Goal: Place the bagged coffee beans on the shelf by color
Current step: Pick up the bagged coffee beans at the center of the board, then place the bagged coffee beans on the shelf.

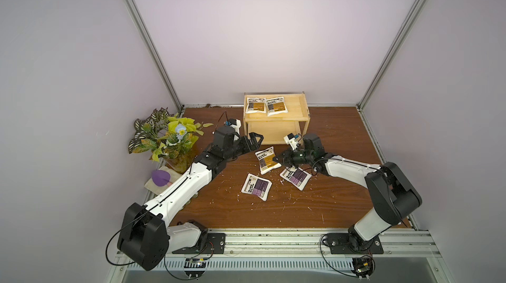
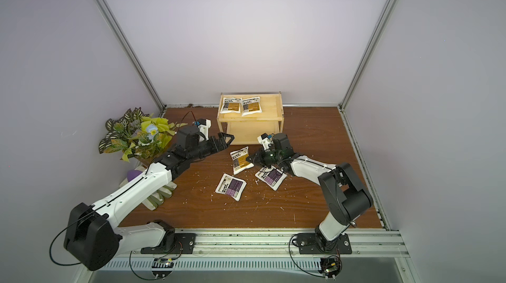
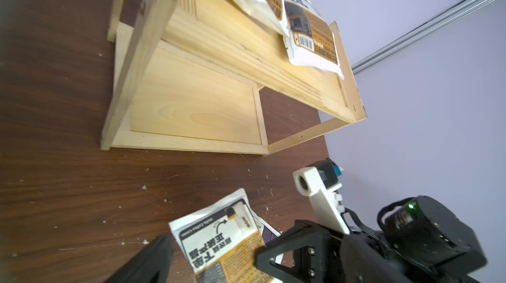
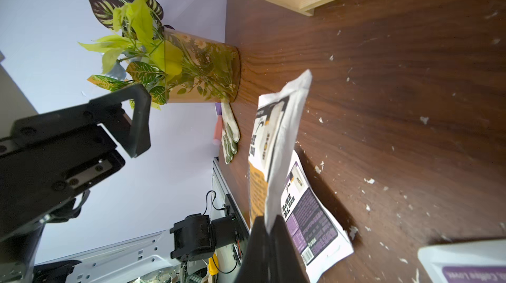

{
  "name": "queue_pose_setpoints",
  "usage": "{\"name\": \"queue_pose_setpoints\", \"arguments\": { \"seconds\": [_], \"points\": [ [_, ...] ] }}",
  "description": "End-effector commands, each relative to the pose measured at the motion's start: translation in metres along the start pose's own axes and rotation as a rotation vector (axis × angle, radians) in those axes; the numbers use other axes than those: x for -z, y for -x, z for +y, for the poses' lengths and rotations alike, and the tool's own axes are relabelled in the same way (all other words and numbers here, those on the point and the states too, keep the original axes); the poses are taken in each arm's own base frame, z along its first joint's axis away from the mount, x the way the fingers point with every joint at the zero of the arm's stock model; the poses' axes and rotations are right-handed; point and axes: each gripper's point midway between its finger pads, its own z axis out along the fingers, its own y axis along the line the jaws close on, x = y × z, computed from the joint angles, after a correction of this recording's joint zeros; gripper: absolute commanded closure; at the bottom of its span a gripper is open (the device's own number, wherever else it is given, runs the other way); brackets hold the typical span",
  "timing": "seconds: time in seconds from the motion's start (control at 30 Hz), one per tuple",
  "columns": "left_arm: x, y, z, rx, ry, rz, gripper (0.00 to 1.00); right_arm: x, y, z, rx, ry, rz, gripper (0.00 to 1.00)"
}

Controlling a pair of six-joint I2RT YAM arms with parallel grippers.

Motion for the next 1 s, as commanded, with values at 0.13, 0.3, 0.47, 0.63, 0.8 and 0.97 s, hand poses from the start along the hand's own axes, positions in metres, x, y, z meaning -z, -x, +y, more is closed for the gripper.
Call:
{"name": "queue_pose_setpoints", "arguments": {
  "seconds": [0.13, 0.3, 0.47, 0.63, 0.8, 0.97],
  "points": [
    [0.018, 0.009, -0.005, -0.092, 0.064, 0.03, 0.0, 0.049, 0.024, 0.059, 0.121, 0.023, -0.099, 1.0],
    [0.025, 0.022, -0.029, -0.112, 0.003, 0.02, 0.0, 0.088, 0.047, 0.089, 0.157, 0.053, -0.186, 1.0],
    [0.027, 0.04, -0.055, -0.14, -0.065, 0.0, 0.01, 0.126, 0.073, 0.118, 0.207, 0.08, -0.271, 1.0],
    [0.022, 0.053, -0.076, -0.162, -0.127, 0.001, 0.01, 0.154, 0.106, 0.132, 0.236, 0.076, -0.347, 1.0],
    [0.015, 0.065, -0.088, -0.178, -0.155, -0.004, 0.0, 0.182, 0.143, 0.138, 0.265, 0.056, -0.437, 1.0],
    [0.009, 0.072, -0.096, -0.195, -0.175, -0.003, 0.0, 0.196, 0.178, 0.12, 0.276, -0.036, -0.487, 1.0]
  ]
}}
